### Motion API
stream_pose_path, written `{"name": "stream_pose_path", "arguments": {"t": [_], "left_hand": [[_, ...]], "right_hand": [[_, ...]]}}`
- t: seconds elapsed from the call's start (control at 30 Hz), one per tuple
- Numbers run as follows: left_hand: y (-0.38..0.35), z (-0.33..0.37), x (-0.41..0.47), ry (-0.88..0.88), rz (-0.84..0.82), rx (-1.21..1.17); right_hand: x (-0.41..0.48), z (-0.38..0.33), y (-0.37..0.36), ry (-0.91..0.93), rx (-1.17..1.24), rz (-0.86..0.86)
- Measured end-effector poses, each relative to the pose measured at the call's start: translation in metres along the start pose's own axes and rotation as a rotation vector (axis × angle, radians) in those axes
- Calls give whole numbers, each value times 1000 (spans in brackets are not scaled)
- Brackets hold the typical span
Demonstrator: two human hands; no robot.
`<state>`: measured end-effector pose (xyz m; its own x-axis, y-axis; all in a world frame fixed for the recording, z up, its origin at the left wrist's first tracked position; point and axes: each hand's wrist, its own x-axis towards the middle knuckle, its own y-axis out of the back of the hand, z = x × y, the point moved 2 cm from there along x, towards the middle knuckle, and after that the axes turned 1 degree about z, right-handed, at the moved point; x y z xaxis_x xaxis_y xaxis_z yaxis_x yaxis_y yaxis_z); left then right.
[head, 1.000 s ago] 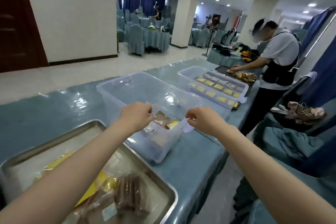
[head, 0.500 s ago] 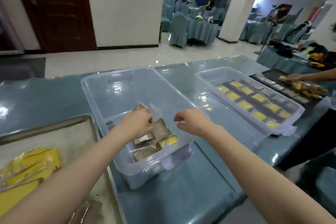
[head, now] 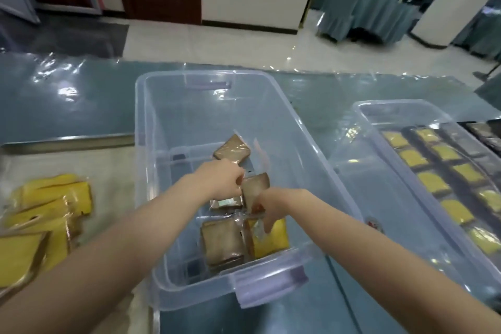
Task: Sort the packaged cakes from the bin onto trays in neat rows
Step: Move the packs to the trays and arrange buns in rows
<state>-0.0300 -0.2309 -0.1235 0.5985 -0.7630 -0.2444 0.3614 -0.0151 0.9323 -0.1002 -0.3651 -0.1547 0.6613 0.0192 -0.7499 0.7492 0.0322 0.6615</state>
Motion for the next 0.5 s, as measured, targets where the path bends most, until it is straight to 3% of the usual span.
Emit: {"name": "stream_pose_path", "arguments": {"t": [0.13,0.23,0.37,0.43,0.5], "left_hand": [[-8,-6,-3,40,-124,-161],[-7,-11,-6,98,-148,-336],[-4,-15,-4,175,-37,-383],[-5,-21,-4,245,-83,-308],[-14,-28,-8,317,-248,-228]], "right_hand": [[1,-5,0,73,-32,19],[2,5,15,132,185,204],[0,13,37,221,525,478],[5,6,36,282,505,435],[10,-3,32,333,468,346]]}}
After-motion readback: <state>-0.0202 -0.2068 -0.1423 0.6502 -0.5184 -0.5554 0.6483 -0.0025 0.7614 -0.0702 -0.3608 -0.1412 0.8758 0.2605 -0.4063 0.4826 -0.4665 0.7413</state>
